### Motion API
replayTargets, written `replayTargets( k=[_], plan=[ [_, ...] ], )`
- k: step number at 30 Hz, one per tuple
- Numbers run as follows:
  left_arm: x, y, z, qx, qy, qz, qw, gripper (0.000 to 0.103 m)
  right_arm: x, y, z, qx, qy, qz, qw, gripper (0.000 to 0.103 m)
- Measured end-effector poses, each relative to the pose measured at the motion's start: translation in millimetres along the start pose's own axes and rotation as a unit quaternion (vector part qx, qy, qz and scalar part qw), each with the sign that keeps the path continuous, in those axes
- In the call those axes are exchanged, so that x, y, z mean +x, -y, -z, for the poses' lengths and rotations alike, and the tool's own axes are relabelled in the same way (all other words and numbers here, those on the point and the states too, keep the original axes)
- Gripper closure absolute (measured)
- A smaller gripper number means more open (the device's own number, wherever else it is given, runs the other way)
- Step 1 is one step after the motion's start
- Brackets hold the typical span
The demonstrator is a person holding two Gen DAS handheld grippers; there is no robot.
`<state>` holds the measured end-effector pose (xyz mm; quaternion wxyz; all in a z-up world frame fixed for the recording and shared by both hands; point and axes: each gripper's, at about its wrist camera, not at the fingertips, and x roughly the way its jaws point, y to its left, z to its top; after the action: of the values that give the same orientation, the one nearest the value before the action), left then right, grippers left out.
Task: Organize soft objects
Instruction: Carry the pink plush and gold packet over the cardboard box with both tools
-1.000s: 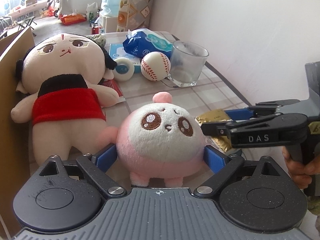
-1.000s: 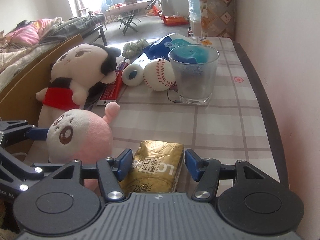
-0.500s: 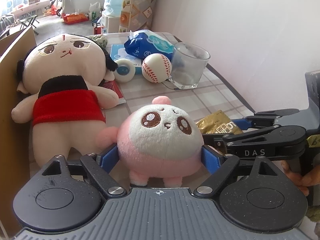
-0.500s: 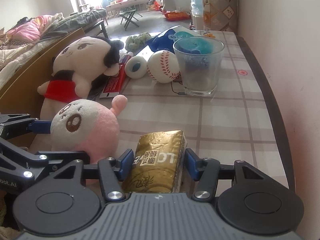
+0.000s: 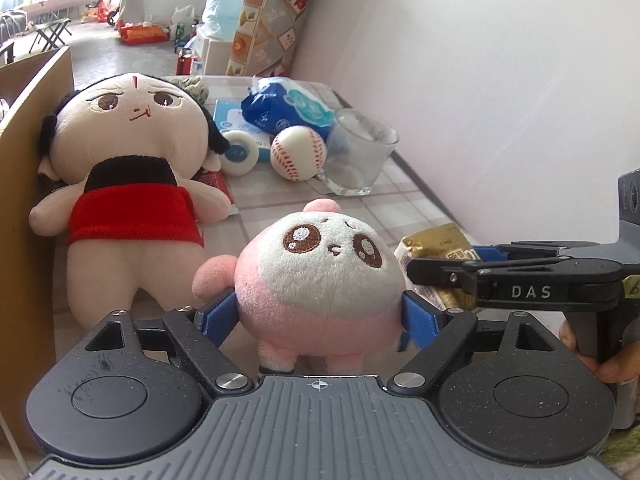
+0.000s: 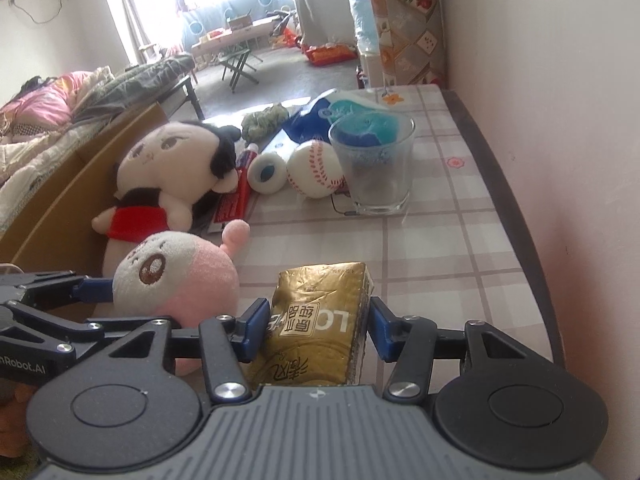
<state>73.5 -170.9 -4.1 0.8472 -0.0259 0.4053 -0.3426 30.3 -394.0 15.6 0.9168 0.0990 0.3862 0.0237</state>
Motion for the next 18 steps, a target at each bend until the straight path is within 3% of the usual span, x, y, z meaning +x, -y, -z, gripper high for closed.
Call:
replayTargets(
  k=[13,18],
  plan=[
    [-75,15,6,-0.021,0.068,0.099,0.9926,0.018,-96,-47,-8,-0.010,0.079,0.007,0.997,0.047],
    [-113,14,6,-0.020,0.111,0.112,0.9873,0.018,-133,-77,-15,-0.037,0.113,0.007,0.993,0.047]
  ],
)
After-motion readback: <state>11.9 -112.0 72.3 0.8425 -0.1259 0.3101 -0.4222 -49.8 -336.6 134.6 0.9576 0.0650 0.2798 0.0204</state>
